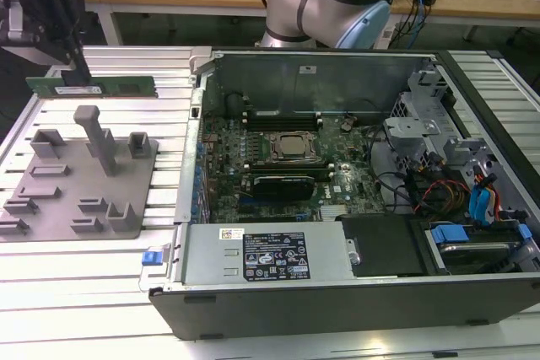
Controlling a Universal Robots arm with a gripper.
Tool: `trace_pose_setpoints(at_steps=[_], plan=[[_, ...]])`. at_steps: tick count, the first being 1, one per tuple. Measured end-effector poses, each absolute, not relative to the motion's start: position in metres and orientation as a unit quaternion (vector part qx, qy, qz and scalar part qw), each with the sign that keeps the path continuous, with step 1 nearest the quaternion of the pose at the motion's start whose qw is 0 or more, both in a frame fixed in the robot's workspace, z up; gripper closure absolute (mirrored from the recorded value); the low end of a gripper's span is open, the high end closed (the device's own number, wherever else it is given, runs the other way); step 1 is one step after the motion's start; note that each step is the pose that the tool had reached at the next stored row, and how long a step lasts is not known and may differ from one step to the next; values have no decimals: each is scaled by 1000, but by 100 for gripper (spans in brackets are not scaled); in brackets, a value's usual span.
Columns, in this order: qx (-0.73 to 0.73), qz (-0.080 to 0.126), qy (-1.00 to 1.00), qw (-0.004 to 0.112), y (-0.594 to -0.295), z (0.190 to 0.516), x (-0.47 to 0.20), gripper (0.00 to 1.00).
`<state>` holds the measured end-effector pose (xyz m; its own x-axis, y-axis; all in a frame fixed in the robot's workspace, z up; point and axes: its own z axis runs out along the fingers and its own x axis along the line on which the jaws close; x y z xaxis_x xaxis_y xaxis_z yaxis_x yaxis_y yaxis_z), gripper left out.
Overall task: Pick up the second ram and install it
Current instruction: 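Pick up the second ram and move it above second insertion slot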
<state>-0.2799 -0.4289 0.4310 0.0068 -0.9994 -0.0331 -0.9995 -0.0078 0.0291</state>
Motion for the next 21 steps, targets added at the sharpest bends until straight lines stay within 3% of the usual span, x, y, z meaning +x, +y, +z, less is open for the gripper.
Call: trace_pose_setpoints(at_steps=[21], plan=[[-710,22,704,1,-429,429,-197,91]])
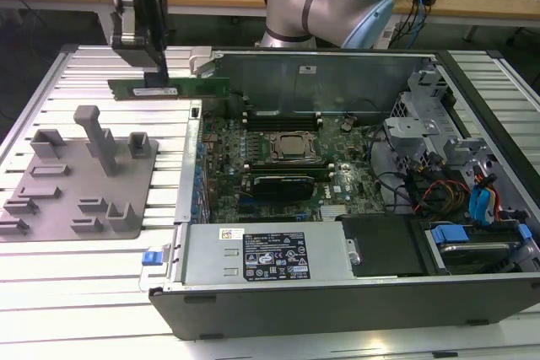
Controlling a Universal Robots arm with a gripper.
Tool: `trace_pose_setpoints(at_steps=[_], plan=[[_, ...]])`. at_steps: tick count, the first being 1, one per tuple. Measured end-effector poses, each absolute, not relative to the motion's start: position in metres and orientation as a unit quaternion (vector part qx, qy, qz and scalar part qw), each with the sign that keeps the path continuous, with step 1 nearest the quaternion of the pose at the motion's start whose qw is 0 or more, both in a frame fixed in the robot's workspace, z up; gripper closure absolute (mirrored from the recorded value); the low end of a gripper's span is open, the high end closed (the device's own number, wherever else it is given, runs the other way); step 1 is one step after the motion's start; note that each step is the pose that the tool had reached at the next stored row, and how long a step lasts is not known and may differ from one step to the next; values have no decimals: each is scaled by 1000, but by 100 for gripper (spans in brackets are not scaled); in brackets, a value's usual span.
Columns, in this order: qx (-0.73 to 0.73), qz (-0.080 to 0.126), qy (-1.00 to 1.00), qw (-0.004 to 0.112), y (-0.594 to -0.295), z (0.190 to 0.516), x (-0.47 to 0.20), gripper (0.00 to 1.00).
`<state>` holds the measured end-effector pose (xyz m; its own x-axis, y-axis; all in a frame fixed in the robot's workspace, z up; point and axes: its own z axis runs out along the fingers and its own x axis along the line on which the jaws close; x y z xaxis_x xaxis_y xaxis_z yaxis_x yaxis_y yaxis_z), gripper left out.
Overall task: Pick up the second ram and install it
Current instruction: 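Pick up the second ram and move it above second insertion slot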
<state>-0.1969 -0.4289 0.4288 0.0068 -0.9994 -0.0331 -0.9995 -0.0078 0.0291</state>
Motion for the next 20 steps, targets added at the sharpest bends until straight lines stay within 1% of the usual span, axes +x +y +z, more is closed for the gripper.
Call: trace_pose_setpoints(at_steps=[17,20], plan=[[-709,22,704,1,-429,424,-84,91],[-709,22,704,1,-429,414,-69,91]])
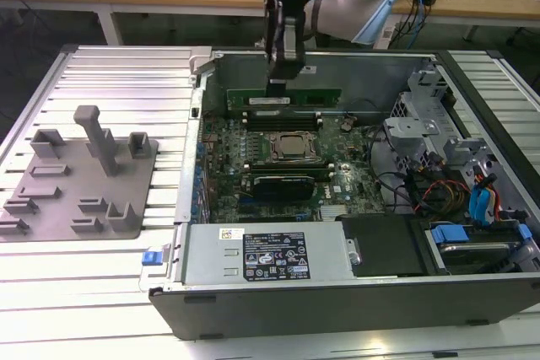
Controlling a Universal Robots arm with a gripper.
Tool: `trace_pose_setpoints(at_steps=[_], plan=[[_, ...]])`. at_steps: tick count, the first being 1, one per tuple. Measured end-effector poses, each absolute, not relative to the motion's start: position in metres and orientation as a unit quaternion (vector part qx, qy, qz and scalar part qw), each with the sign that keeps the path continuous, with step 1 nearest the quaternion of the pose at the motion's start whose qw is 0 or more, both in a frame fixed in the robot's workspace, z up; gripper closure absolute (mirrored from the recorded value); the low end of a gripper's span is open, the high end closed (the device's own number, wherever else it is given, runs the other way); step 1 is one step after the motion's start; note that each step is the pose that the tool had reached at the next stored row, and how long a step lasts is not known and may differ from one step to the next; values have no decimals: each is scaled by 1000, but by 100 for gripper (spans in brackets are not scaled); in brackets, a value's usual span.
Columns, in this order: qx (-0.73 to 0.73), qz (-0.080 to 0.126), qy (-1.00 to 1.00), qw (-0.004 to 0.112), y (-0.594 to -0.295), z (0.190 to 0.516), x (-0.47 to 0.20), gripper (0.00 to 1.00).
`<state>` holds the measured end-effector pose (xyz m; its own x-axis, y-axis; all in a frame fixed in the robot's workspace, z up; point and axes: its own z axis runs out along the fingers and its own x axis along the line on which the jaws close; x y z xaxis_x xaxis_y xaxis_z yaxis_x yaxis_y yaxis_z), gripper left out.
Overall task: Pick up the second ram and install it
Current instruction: 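Pick up the second ram and move it above second insertion slot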
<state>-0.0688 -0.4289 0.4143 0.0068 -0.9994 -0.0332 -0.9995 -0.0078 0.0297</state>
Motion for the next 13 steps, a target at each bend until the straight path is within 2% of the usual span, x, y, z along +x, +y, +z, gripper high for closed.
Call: trace_pose_setpoints(at_steps=[13], plan=[[-709,25,704,-2,-409,374,-49,91]])
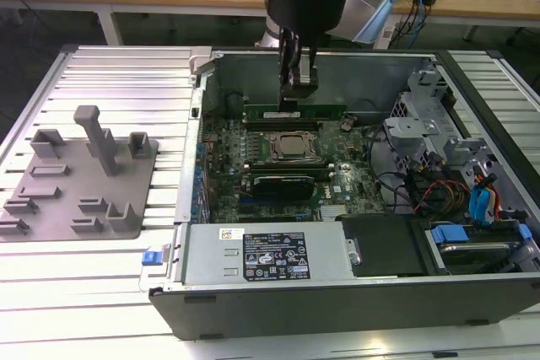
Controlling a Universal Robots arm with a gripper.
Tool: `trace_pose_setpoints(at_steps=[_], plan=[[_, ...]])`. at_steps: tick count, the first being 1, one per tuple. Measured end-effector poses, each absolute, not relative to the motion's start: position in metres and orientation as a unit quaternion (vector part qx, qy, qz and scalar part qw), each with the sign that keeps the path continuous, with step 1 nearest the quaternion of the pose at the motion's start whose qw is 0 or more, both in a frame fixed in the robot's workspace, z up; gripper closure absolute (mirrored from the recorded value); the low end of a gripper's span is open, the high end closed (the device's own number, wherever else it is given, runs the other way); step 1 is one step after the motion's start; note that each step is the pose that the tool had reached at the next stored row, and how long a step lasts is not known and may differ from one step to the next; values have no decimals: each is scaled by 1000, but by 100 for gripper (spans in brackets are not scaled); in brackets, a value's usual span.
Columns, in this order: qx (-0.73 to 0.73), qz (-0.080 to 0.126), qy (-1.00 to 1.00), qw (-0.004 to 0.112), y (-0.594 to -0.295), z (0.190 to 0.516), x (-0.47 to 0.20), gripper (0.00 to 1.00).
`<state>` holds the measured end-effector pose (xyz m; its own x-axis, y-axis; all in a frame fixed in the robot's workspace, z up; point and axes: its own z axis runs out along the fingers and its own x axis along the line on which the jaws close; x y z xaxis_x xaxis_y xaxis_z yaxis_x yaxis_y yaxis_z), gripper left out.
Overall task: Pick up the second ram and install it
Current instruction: 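Pick up the second ram and move it above second insertion slot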
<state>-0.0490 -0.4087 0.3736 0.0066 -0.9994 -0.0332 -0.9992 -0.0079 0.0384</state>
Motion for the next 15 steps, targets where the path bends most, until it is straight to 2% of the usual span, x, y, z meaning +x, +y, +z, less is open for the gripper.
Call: trace_pose_setpoints(at_steps=[11,15], plan=[[709,-26,-704,3,-388,359,-47,91],[709,-21,-705,7,-374,343,-47,91]])
